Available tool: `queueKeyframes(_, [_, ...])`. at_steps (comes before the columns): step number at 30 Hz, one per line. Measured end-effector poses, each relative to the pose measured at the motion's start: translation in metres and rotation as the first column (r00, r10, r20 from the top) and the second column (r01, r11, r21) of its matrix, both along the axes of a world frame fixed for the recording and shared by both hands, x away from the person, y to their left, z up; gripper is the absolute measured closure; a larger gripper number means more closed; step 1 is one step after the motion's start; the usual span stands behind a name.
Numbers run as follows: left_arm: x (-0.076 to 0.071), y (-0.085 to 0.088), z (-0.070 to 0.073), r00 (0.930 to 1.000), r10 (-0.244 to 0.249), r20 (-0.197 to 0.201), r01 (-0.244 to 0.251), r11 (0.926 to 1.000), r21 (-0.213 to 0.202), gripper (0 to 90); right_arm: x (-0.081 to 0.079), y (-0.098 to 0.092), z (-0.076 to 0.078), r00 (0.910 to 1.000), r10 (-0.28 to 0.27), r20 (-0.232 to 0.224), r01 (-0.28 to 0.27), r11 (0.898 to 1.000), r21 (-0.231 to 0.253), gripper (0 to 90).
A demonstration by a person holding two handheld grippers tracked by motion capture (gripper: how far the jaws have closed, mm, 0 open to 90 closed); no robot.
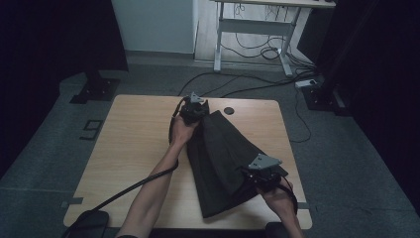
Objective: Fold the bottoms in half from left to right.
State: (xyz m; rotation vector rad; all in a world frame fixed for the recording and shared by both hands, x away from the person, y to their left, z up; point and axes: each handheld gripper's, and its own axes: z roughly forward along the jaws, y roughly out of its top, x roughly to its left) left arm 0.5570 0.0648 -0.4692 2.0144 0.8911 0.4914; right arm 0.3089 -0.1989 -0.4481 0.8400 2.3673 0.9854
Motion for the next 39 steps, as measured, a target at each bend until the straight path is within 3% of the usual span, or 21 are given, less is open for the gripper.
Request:
queueKeyframes(4, [0.009, -0.010, -0.012, 0.9993, 0.008, -0.036, -0.009, 0.9997, -0.022, 85.1, 0.009, -0.010, -0.016, 0.9987, -0.025, -0.043, 0.025, 1.000, -0.005, 84.4])
queueKeyframes(11, [0.020, -0.028, -0.024, 0.9980, 0.019, -0.061, -0.019, 0.9998, -0.007, 81.9, 0.018, -0.021, -0.036, 0.9937, -0.058, -0.096, 0.058, 0.998, -0.002, 84.2])
queueKeyframes(12, [0.023, -0.032, -0.027, 0.9964, 0.036, -0.077, -0.036, 0.9993, 0.001, 78.5, 0.018, -0.022, -0.038, 0.9934, -0.058, -0.100, 0.058, 0.998, -0.002, 84.1])
queueKeyframes(14, [0.024, -0.033, -0.027, 0.9958, 0.055, -0.073, -0.054, 0.9984, 0.015, 69.3, 0.020, -0.024, -0.043, 0.9920, -0.060, -0.111, 0.060, 0.998, -0.002, 83.9])
queueKeyframes(19, [0.023, -0.027, -0.017, 0.9963, 0.044, -0.074, -0.045, 0.9989, -0.016, 47.1, 0.021, -0.030, -0.052, 0.9893, -0.075, -0.126, 0.077, 0.997, 0.008, 82.1])
queueKeyframes(20, [0.021, -0.022, -0.011, 0.9963, 0.014, -0.085, -0.016, 0.9995, -0.027, 43.3, 0.021, -0.032, -0.055, 0.9881, -0.082, -0.131, 0.083, 0.997, 0.007, 77.8])
queueKeyframes(21, [0.021, -0.022, -0.011, 0.9963, 0.014, -0.085, -0.016, 0.9995, -0.027, 40.2, 0.020, -0.034, -0.055, 0.9876, -0.089, -0.129, 0.090, 0.996, 0.005, 72.8])
queueKeyframes(22, [0.014, -0.016, -0.005, 0.9980, 0.001, -0.064, -0.002, 0.9999, -0.014, 37.3, 0.019, -0.036, -0.055, 0.9868, -0.102, -0.126, 0.103, 0.995, 0.002, 66.1])
queueKeyframes(23, [0.011, -0.013, -0.003, 0.9977, -0.014, -0.067, 0.013, 0.9999, -0.010, 34.0, 0.018, -0.038, -0.055, 0.9850, -0.120, -0.124, 0.121, 0.993, 0.006, 61.3])
queueKeyframes(25, [0.006, -0.010, -0.002, 0.9974, -0.023, -0.069, 0.023, 0.9997, -0.006, 26.3, 0.018, -0.042, -0.054, 0.9824, -0.133, -0.131, 0.137, 0.990, 0.020, 58.0])
queueKeyframes(26, [-0.001, -0.007, -0.001, 0.9973, -0.038, -0.064, 0.038, 0.9992, 0.011, 23.9, 0.015, -0.049, -0.049, 0.9794, -0.146, -0.140, 0.155, 0.986, 0.061, 51.1])
queueKeyframes(27, [-0.013, -0.002, 0.000, 0.9975, -0.052, -0.049, 0.053, 0.9981, 0.032, 21.7, 0.015, -0.051, -0.047, 0.9782, -0.153, -0.141, 0.163, 0.984, 0.065, 48.8])
queueKeyframes(30, [-0.034, 0.005, -0.003, 0.9932, -0.091, -0.072, 0.093, 0.9953, 0.029, 15.9, 0.011, -0.055, -0.035, 0.9770, -0.163, -0.137, 0.176, 0.980, 0.089, 45.2])
queueKeyframes(31, [-0.034, 0.005, -0.003, 0.9932, -0.091, -0.072, 0.093, 0.9953, 0.029, 14.7, 0.011, -0.055, -0.035, 0.9770, -0.163, -0.137, 0.176, 0.980, 0.089, 45.2])
queueKeyframes(32, [-0.045, 0.007, -0.007, 0.9893, -0.114, -0.091, 0.117, 0.9927, 0.030, 14.7, 0.010, -0.055, -0.031, 0.9778, -0.163, -0.132, 0.177, 0.979, 0.101, 44.9])
queueKeyframes(34, [-0.065, 0.009, -0.013, 0.9856, -0.138, -0.098, 0.144, 0.9880, 0.057, 13.0, 0.008, -0.047, -0.015, 0.9842, -0.131, -0.119, 0.146, 0.981, 0.129, 44.9])
queueKeyframes(39, [-0.100, 0.011, -0.027, 0.9774, -0.173, -0.121, 0.184, 0.9798, 0.079, 10.4, 0.008, -0.019, -0.001, 0.9918, -0.043, -0.120, 0.061, 0.987, 0.150, 41.8])
